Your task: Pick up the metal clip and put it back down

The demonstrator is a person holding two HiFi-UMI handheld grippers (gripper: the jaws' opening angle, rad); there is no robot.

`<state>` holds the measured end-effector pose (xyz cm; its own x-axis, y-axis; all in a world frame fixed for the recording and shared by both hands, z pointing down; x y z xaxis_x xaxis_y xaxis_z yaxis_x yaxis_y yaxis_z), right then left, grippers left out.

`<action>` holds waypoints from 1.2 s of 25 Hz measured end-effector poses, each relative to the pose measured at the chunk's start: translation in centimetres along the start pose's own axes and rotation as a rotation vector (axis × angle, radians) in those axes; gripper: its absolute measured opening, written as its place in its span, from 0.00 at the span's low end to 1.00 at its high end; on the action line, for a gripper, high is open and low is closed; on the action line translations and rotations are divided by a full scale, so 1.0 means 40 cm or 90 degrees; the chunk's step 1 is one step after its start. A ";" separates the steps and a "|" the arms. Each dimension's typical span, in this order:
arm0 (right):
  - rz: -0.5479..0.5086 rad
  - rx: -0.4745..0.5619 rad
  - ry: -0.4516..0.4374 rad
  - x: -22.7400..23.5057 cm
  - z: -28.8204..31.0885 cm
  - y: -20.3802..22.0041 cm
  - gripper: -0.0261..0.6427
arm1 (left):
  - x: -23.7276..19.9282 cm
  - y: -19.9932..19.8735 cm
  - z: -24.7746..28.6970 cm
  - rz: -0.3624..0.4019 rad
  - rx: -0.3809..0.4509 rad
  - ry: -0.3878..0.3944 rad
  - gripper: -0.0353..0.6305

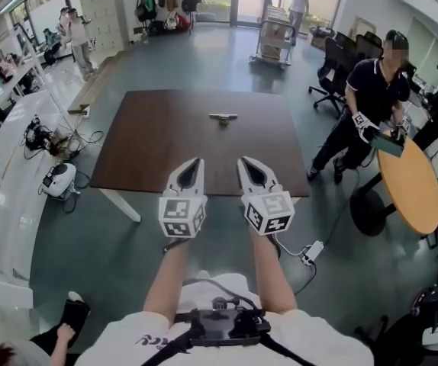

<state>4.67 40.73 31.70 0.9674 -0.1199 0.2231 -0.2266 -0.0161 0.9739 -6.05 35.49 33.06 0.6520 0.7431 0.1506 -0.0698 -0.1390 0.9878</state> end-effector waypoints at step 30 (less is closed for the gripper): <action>0.064 -0.057 0.020 0.597 0.937 0.145 0.05 | -0.413 0.177 0.881 -0.024 0.037 0.027 0.07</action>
<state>22.22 0.55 41.09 0.9440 -0.0849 0.3189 -0.3122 0.0839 0.9463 9.28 -0.85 36.18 0.6210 0.7752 0.1163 -0.0014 -0.1473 0.9891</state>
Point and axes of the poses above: the fingertips, and each gripper's own axes: z forward along the fingers, x to its right, y out of its underside, the point moved 1 cm from there along -z, backward along the fingers, and after that the axes turned 11 degrees about z, right-handed, at the moved point
